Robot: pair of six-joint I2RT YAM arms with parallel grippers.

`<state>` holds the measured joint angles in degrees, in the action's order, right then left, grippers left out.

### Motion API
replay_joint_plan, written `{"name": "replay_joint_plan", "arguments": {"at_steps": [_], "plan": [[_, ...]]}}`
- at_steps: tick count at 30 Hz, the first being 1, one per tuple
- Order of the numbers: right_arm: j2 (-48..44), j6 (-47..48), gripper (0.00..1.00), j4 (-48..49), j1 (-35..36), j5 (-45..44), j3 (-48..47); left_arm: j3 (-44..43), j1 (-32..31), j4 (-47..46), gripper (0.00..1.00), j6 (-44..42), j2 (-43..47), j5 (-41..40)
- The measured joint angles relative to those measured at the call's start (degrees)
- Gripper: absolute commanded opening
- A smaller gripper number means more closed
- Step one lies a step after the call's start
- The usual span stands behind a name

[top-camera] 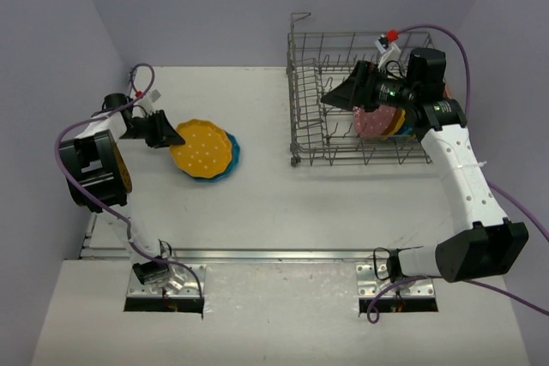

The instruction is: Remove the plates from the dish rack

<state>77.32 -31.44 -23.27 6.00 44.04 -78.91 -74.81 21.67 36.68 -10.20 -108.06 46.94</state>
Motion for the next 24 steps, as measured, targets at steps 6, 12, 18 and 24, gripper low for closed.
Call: {"name": "replay_joint_plan", "arguments": {"at_steps": [6,12,18,24], "plan": [[0.00,0.00,0.99,-0.01,-0.27,0.81,0.00,2.02,-0.01,-2.14,0.32,0.20,-0.34,0.91],[0.13,0.00,0.99,0.00,-0.31,1.22,0.00,4.97,-0.59,-5.51,0.43,0.15,-0.31,-3.99],[0.39,0.00,0.99,-0.02,-0.31,1.26,0.00,6.97,-2.76,-7.80,0.51,-0.07,0.82,-11.11],[0.39,0.00,0.99,0.02,-0.31,1.26,0.02,10.14,-6.45,-12.20,0.65,-0.41,6.32,-19.84]]}}
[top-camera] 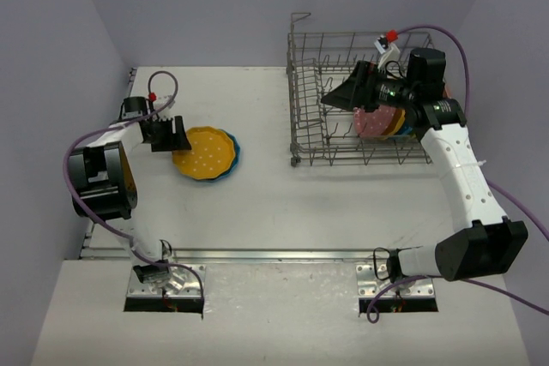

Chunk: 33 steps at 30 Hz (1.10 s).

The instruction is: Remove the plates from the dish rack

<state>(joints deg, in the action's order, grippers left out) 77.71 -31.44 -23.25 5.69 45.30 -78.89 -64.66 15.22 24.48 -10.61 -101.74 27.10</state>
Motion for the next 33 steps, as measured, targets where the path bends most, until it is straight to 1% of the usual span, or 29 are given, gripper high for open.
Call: {"name": "replay_joint_plan", "arguments": {"at_steps": [3,8,23,25,28,30,31,33], "plan": [[0.00,-0.02,0.99,-0.03,0.00,-0.02,0.00,2.40,-1.59,-2.31,0.67,0.07,2.80,-2.96],[0.00,-0.02,0.99,-0.02,0.00,-0.02,0.02,3.72,-3.02,-4.40,0.68,0.24,4.84,-4.09],[0.00,0.39,0.99,-0.50,0.00,-0.35,0.02,3.72,-4.54,-6.52,0.69,2.09,3.81,-1.84],[0.00,0.45,0.99,-0.62,0.00,-0.38,0.02,3.72,-4.72,-6.54,0.77,2.12,3.75,-1.66],[0.00,0.91,0.99,-1.12,0.00,-1.27,0.02,3.72,-4.95,-6.63,0.81,2.49,3.72,-1.25],[0.00,2.04,0.99,-1.93,0.00,-2.96,-0.09,3.70,-5.07,-6.67,0.98,2.82,3.90,-1.21],[0.00,2.96,0.99,-2.94,0.02,-4.39,-0.30,3.70,-5.05,-6.66,1.00,3.23,4.38,-1.42],[0.19,5.00,0.99,-5.48,0.02,-8.20,-1.25,3.55,-5.03,-6.65,1.00,3.63,6.20,-1.87]]}}
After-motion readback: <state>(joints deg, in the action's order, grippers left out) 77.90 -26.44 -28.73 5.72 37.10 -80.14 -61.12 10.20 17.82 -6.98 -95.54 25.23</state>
